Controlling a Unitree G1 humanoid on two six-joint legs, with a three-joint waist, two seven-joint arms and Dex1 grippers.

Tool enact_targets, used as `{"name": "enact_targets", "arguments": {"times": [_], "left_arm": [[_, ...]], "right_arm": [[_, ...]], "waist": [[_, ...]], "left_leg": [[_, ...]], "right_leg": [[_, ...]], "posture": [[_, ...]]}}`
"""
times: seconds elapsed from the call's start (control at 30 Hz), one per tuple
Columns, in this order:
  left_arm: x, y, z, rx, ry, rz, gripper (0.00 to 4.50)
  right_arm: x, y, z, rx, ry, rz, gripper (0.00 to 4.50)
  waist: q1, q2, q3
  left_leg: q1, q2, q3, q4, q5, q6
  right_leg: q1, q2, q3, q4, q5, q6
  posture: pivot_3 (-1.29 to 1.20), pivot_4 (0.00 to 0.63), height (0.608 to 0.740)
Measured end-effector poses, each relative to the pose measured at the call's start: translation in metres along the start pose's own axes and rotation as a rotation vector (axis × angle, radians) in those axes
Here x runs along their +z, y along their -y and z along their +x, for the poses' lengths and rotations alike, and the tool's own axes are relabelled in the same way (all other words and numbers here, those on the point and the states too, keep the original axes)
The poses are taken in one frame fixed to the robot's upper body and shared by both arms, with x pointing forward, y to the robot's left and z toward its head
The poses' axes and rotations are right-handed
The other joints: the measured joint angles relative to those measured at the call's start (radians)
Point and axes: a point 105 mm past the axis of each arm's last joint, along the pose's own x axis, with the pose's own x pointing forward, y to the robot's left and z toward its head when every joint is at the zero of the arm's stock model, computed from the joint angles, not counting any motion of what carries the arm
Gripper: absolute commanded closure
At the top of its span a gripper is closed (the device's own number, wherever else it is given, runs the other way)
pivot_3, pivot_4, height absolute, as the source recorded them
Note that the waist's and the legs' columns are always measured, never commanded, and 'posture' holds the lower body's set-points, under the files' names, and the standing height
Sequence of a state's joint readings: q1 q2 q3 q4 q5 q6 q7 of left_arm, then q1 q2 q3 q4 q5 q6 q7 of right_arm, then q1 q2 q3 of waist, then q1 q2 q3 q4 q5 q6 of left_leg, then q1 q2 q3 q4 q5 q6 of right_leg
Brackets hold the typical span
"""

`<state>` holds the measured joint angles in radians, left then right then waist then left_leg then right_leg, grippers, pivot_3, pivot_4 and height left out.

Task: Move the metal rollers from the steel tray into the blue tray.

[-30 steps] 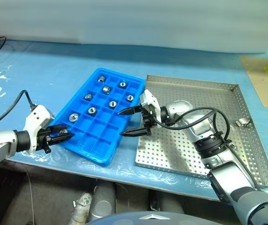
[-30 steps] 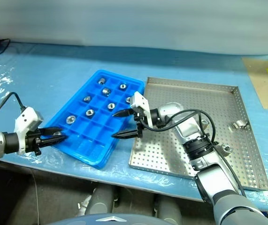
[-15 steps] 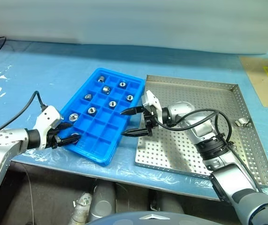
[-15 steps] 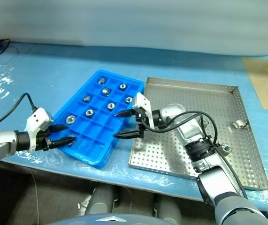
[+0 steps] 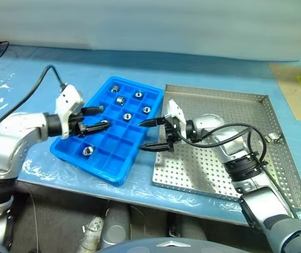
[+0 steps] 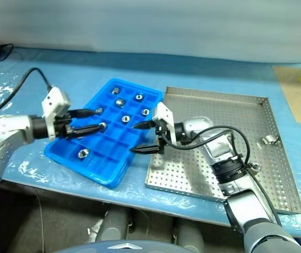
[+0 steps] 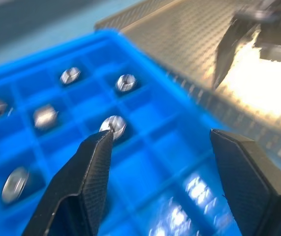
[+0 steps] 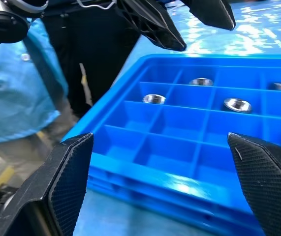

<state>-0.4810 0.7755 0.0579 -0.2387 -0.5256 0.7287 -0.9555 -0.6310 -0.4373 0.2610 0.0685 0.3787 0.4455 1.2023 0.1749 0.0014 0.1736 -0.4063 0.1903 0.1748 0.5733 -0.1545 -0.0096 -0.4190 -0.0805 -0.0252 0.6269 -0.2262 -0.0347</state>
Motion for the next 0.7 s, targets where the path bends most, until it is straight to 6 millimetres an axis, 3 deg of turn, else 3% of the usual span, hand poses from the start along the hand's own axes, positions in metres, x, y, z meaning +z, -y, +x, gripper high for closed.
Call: {"name": "enact_targets", "arguments": {"times": [0.13, 0.2, 0.27, 0.47, 0.7], "left_arm": [[0.009, 0.001, 0.028, -0.073, 0.035, 0.004, 1.21], [0.011, 0.004, 0.054, -0.136, 0.057, 0.010, 1.21], [0.007, 0.011, 0.078, -0.201, 0.058, 0.016, 1.21], [0.003, 0.028, 0.126, -0.349, 0.064, 0.031, 1.21], [0.005, 0.045, 0.150, -0.470, 0.081, 0.057, 1.21]], "right_arm": [[0.001, 0.011, -0.019, -0.098, -0.002, -0.004, 0.00], [-0.006, 0.016, -0.038, -0.191, -0.013, 0.015, 0.00], [-0.011, 0.019, -0.054, -0.281, -0.021, 0.032, 0.00], [-0.021, 0.020, -0.091, -0.537, -0.008, 0.052, 0.00], [-0.033, 0.031, -0.122, -0.823, 0.006, 0.058, 0.00]], "waist": [[-0.022, 0.000, 0.000], [-0.028, 0.000, -0.001], [-0.037, 0.000, -0.001], [-0.097, 0.000, 0.000], [-0.164, 0.000, 0.000]], "left_leg": [[0.000, 0.000, 0.000, 0.000, 0.000, 0.000], [-0.001, -0.001, 0.001, 0.000, 0.000, 0.000], [-0.002, -0.001, 0.001, 0.002, -0.001, 0.002], [-0.003, -0.001, 0.002, 0.003, -0.001, 0.003], [0.000, -0.001, 0.002, 0.003, -0.002, 0.005]], "right_leg": [[0.000, 0.001, 0.000, 0.000, 0.000, 0.000], [0.000, 0.001, 0.000, -0.001, 0.000, 0.000], [0.000, 0.001, 0.000, -0.002, 0.000, 0.000], [0.000, 0.004, 0.001, -0.003, 0.000, 0.000], [0.000, 0.005, 0.002, -0.002, 0.001, -0.001]], "posture": [[0.00, 0.150, 0.740], [-0.05, 0.150, 0.740], [-0.11, 0.150, 0.740], [-0.26, 0.150, 0.740], [-0.34, 0.150, 0.740]]}}
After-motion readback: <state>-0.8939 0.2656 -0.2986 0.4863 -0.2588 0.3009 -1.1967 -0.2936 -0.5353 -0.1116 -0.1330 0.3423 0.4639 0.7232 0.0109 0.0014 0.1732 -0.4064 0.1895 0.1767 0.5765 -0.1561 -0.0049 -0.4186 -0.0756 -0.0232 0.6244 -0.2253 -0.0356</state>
